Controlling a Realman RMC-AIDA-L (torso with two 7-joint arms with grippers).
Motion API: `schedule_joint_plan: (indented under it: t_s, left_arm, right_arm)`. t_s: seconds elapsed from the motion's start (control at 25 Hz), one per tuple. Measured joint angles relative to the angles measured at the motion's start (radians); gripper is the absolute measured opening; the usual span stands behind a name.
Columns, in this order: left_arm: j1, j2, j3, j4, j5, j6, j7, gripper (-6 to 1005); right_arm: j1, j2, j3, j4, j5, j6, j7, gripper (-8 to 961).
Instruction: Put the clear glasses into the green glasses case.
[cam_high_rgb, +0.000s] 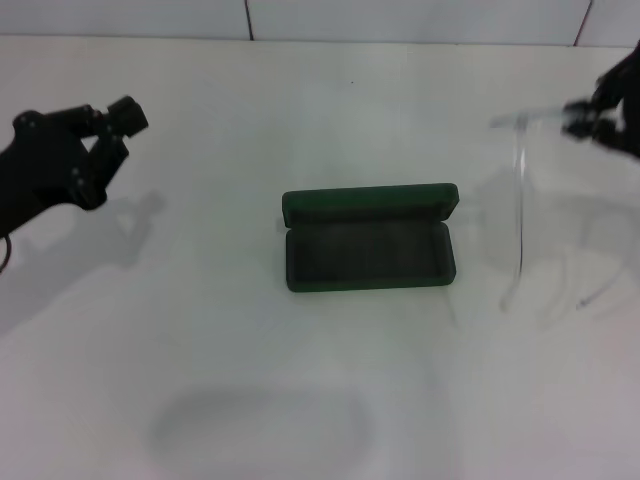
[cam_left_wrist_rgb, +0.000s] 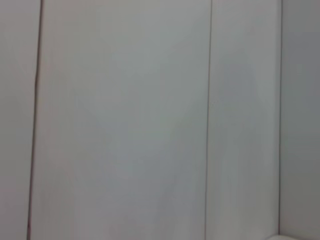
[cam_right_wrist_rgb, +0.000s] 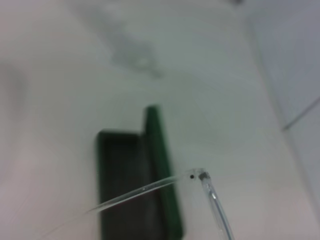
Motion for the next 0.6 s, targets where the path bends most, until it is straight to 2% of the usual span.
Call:
schedule_joint_plan:
  t_s: [0.16, 0.32, 0.6]
  left_arm:
    - [-0.003, 0.003, 0.000, 0.044, -0.013, 0.010, -0.050, 45]
    - [-0.004, 0.003, 0.000, 0.100, -0.023, 0.048, -0.099, 42]
    - [-0.005, 0.008, 0.002, 0.157, -0.059, 0.148, -0.112, 38]
  right_arm:
    - [-0.010, -0.001, 0.108, -0.058, 0.086, -0.027, 0.059, 97]
    - [-0.055, 0.002, 0.191, -0.074, 0.220, -0.003, 0.088, 97]
    - [-0.140, 0.007, 0.192, 0.076, 0.490, 0.140, 0.095, 97]
